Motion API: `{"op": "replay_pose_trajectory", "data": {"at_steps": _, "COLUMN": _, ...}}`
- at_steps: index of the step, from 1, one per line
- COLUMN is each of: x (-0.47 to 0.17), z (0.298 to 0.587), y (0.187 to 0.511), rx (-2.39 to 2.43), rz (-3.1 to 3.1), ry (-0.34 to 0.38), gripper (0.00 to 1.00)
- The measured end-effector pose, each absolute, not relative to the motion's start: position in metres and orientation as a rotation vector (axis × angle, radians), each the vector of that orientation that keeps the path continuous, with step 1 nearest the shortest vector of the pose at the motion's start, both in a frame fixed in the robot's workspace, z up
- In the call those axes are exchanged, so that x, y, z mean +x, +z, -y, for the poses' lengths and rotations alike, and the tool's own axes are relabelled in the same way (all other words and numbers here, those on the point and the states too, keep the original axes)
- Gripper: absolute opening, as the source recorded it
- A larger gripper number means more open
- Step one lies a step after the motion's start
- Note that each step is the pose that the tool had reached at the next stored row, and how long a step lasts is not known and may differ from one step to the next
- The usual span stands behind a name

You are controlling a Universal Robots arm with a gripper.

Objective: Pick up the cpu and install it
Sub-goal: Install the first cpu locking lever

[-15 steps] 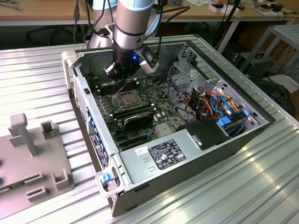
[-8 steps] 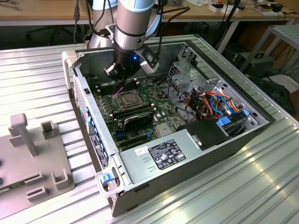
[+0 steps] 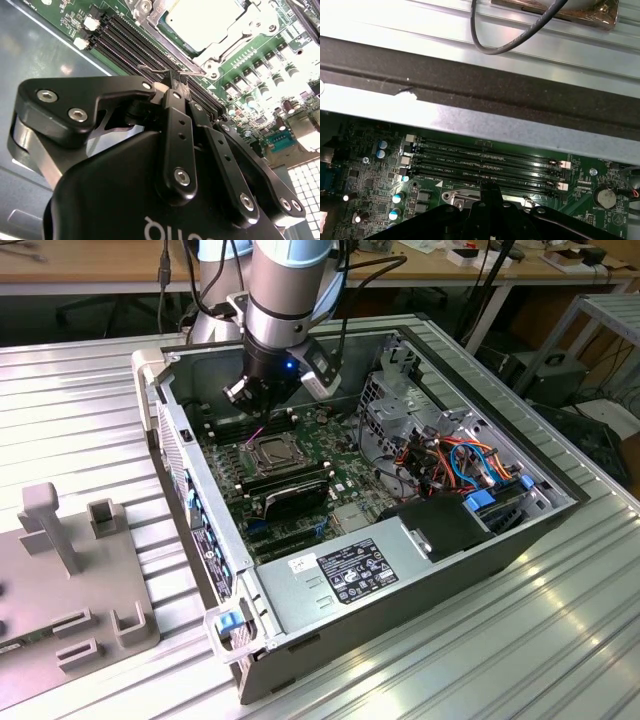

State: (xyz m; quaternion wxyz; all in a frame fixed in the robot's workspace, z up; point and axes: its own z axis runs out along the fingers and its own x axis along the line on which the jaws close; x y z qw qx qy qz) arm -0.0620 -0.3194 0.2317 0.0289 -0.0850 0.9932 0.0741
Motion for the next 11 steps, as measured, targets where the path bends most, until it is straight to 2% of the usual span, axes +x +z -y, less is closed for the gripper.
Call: {"op": "replay_pose_trajectory", "data": {"at_steps": 11, "x": -0.0588, "z": 0.3186, "y": 0.2282, "rx": -0.262, "rz": -3.064, "ry": 0.229, "gripper": 0.11}}
